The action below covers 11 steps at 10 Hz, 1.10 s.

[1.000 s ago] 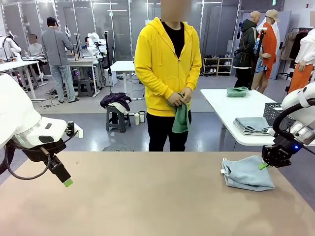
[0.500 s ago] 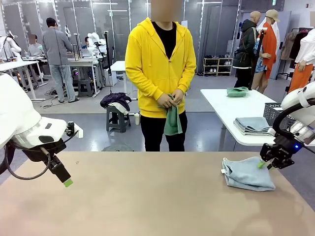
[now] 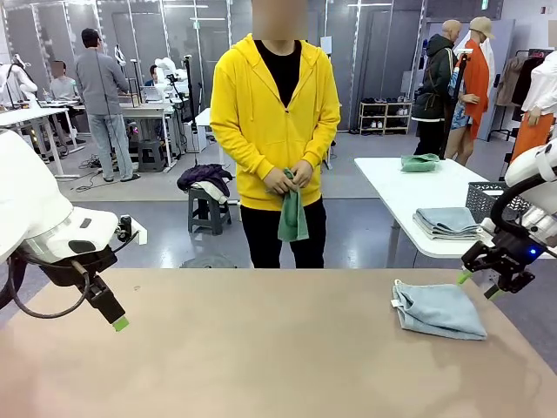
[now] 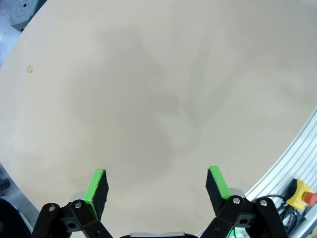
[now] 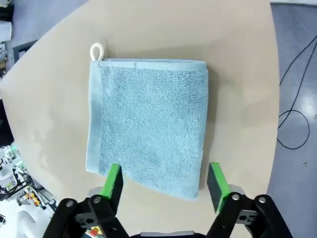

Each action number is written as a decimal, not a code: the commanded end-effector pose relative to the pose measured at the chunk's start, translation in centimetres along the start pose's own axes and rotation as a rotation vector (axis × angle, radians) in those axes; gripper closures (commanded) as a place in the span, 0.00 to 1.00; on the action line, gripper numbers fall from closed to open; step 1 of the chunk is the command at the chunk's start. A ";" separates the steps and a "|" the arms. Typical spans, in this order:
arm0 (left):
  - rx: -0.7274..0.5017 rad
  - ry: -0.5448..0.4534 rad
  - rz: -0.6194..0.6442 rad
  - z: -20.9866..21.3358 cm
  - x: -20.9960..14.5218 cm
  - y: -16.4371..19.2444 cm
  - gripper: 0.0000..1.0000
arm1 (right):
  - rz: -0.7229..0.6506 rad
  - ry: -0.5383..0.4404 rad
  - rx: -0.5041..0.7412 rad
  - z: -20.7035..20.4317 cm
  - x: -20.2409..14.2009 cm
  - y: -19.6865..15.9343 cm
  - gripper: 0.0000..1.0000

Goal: Fold the towels and place them in the basket.
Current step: Place the folded Towel with hook on the right side of the table.

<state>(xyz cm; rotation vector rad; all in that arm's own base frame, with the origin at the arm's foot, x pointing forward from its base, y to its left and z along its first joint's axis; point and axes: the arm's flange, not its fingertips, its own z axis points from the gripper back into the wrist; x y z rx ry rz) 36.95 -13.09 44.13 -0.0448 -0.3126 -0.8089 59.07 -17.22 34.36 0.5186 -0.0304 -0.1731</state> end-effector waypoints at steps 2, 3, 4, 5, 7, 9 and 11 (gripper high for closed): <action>0.010 0.000 0.011 -0.1 0.2 -0.2 0.00 | -0.010 -0.034 -0.077 0.5 -2.2 2.5 0.00; 0.010 0.000 0.011 -0.1 0.2 -0.2 0.00 | -0.012 -0.043 -0.091 0.6 -2.3 3.2 0.00; 0.010 0.000 0.011 -0.1 0.2 -0.2 0.00 | -0.024 -0.068 -0.091 0.6 -2.1 3.8 0.00; 0.010 0.000 0.011 -0.1 0.2 -0.2 0.00 | 0.016 -0.029 -0.042 1.1 -1.4 2.4 0.00; 0.010 0.000 0.011 -0.1 0.2 -0.2 0.00 | 0.016 -0.029 -0.042 1.1 -1.4 2.4 0.00; 0.010 0.000 0.011 -0.1 0.2 -0.2 0.00 | 0.016 -0.029 -0.042 1.1 -1.4 2.4 0.00; 0.010 0.000 0.011 -0.1 0.2 -0.2 0.00 | 0.016 -0.029 -0.042 1.1 -1.4 2.4 0.00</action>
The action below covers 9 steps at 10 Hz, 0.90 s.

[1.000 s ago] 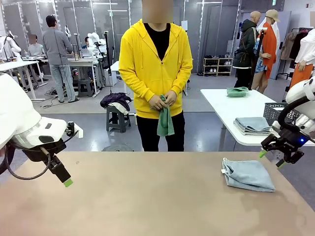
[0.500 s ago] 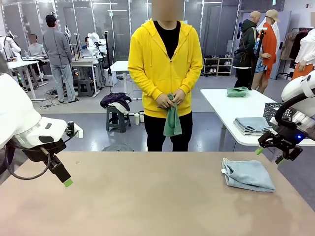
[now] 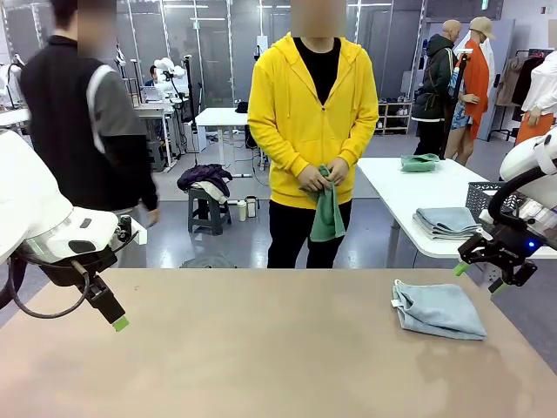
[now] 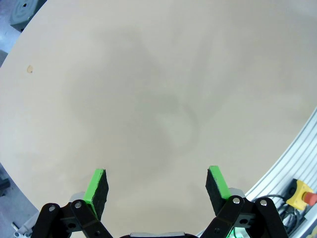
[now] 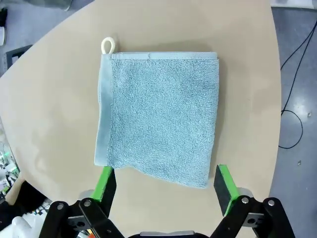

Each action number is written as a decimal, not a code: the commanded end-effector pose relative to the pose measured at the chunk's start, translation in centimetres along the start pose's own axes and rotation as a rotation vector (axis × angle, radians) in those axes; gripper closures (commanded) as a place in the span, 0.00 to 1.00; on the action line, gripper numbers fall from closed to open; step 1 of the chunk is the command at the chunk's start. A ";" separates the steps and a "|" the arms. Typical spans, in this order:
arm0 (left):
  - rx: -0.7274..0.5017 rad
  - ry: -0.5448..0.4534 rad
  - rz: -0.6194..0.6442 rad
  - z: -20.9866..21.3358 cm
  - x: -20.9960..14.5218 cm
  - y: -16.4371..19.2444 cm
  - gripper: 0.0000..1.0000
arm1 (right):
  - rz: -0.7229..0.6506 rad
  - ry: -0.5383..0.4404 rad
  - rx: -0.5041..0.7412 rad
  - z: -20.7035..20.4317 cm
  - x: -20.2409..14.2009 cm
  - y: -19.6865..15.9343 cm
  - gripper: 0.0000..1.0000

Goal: Fold the towels and place them in the basket.
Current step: When a person lays out a Towel with hook on the table, fold it in half twice.

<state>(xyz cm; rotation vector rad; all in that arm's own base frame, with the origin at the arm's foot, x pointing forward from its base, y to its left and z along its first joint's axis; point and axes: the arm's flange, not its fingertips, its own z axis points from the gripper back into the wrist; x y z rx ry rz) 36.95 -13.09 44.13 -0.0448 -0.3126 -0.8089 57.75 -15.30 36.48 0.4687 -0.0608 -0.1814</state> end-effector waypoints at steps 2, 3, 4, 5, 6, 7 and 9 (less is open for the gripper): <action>0.010 0.000 0.011 -0.1 0.2 -0.2 0.00 | 0.014 0.006 0.005 0.1 0.2 -0.1 0.00; 0.010 0.000 0.011 -0.1 0.2 -0.2 0.00 | 0.014 0.006 0.005 0.1 0.2 -0.1 0.00; 0.010 0.000 0.011 -0.1 0.2 -0.2 0.00 | 0.014 0.006 0.005 0.1 0.2 -0.1 0.00; 0.010 0.000 0.011 -0.1 0.2 -0.2 0.00 | 0.014 0.006 0.005 0.1 0.2 -0.1 0.00; 0.010 0.000 0.011 -0.1 0.2 -0.2 0.00 | 0.014 0.006 0.005 0.1 0.2 -0.1 0.00; 0.010 0.000 0.011 -0.1 0.2 -0.2 0.00 | 0.014 0.006 0.005 0.1 0.2 -0.1 0.00; 0.010 0.000 0.011 -0.1 0.2 -0.2 0.00 | 0.014 0.006 0.005 0.1 0.2 -0.1 0.00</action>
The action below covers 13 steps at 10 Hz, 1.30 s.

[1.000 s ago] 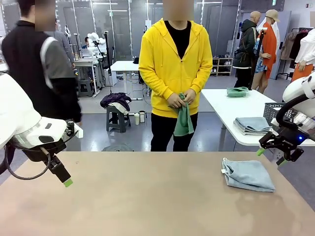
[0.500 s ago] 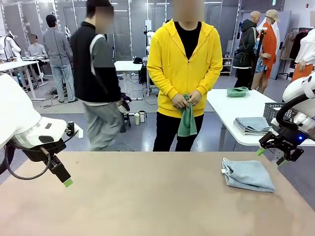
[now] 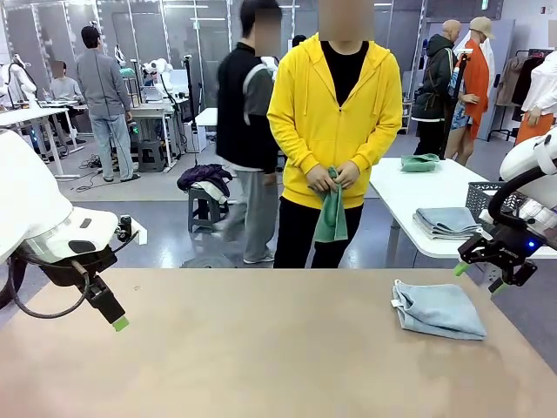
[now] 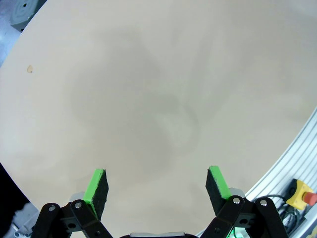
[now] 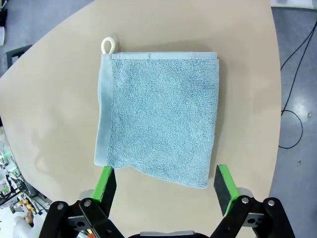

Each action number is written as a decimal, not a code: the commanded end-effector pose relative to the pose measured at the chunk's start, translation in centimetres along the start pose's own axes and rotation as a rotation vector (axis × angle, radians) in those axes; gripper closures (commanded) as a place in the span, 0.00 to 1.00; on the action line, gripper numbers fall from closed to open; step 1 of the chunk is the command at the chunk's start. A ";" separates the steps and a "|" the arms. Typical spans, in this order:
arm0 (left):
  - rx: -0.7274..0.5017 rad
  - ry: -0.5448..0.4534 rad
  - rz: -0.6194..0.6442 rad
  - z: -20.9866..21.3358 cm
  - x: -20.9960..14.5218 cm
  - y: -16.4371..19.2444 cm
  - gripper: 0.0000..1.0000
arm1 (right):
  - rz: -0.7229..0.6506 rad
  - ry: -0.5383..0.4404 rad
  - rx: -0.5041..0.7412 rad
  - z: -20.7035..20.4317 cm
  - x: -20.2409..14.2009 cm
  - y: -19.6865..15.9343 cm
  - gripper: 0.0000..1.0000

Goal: Fold the towels and place them in the basket.
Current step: When a person lays out a Towel with hook on the table, fold it in half twice.

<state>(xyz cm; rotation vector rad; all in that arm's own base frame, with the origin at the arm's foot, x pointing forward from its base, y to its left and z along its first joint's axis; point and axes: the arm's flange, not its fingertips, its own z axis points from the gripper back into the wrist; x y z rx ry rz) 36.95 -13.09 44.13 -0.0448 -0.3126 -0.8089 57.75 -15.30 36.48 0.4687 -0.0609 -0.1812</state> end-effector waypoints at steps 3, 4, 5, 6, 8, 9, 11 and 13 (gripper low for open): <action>0.010 0.000 0.011 -0.1 0.2 -0.2 0.00 | 0.014 0.006 0.005 0.1 0.2 -0.1 0.00; 0.010 0.000 0.011 -0.1 0.2 -0.2 0.00 | 0.014 0.006 0.005 0.1 0.2 -0.1 0.00; 0.010 0.000 0.011 -0.1 0.2 -0.2 0.00 | 0.014 0.006 0.005 0.1 0.2 -0.1 0.00; 0.010 0.000 0.011 -0.1 0.2 -0.2 0.00 | 0.014 0.006 0.005 0.1 0.2 -0.1 0.00; -0.001 0.009 0.001 1.1 0.4 -0.3 0.00 | 0.057 -0.046 -0.025 1.2 -0.9 0.9 0.00; -0.003 -0.005 0.005 2.3 0.6 -0.8 0.00 | 0.110 -0.096 -0.059 2.5 -2.5 2.1 0.00; -0.012 -0.059 0.018 3.8 0.7 -1.2 0.00 | 0.196 -0.184 -0.119 3.9 -5.6 4.4 0.00; -0.057 -0.089 0.025 5.2 0.2 -0.5 0.00 | 0.251 -0.294 -0.174 4.4 -9.6 6.3 0.00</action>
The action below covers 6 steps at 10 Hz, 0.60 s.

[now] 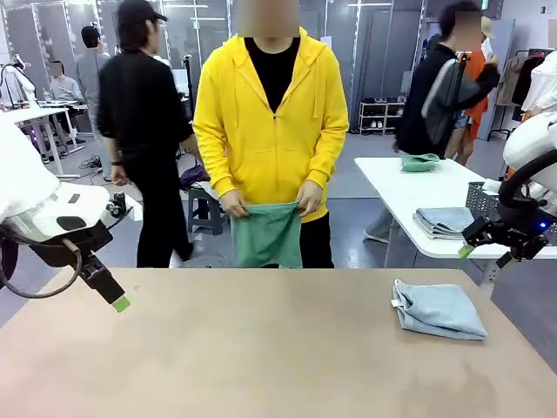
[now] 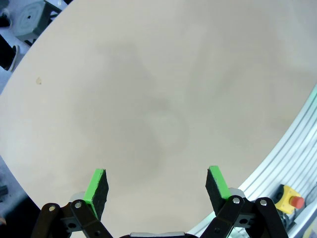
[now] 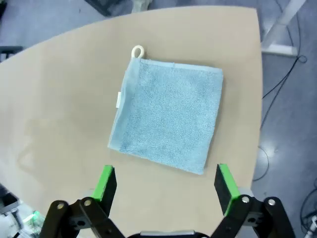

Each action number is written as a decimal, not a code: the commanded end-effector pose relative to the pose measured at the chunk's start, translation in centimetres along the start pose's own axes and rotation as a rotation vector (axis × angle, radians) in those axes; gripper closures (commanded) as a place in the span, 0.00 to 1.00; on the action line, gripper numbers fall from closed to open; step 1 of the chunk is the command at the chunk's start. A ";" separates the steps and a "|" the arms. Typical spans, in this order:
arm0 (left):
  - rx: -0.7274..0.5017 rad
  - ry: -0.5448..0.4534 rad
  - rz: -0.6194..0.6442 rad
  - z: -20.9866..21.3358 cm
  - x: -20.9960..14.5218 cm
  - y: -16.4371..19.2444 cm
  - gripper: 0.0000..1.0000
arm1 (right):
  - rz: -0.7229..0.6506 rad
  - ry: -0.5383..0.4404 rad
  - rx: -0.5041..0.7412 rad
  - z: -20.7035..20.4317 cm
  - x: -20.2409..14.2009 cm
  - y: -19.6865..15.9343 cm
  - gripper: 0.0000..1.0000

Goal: Fold the towels and place them in the basket.
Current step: When a person lays out a Towel with hook on the table, fold it in half twice.

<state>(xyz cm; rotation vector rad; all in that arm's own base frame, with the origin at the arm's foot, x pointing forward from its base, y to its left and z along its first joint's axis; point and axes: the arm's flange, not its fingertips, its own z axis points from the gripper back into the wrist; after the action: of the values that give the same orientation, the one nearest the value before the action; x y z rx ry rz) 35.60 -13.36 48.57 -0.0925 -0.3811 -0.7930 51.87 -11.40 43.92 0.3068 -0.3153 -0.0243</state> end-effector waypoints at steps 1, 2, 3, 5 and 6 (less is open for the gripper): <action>-0.045 -0.014 0.006 1.1 -0.5 0.5 0.00 | 0.093 -0.094 -0.081 0.8 -5.0 2.7 0.00; -0.060 -0.046 -0.032 1.8 -0.8 0.8 0.00 | 0.181 -0.092 -0.085 2.1 -6.5 3.8 0.00; -0.076 -0.073 -0.038 2.6 -1.3 1.3 0.00 | 0.207 -0.144 -0.095 3.4 -7.7 4.7 0.00; -0.071 -0.011 -0.029 3.3 -2.5 2.9 0.00 | 0.302 -0.198 -0.074 6.0 -10.2 6.4 0.00; -0.069 -0.016 -0.023 3.4 -2.9 3.7 0.00 | 0.377 -0.154 -0.034 7.2 -11.2 6.9 0.00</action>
<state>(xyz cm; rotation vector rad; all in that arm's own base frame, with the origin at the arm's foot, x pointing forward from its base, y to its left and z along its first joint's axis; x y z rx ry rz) 35.13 -9.05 50.54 -0.1643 -0.3949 -0.8090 40.28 -5.54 49.02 0.1834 -0.5239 0.2274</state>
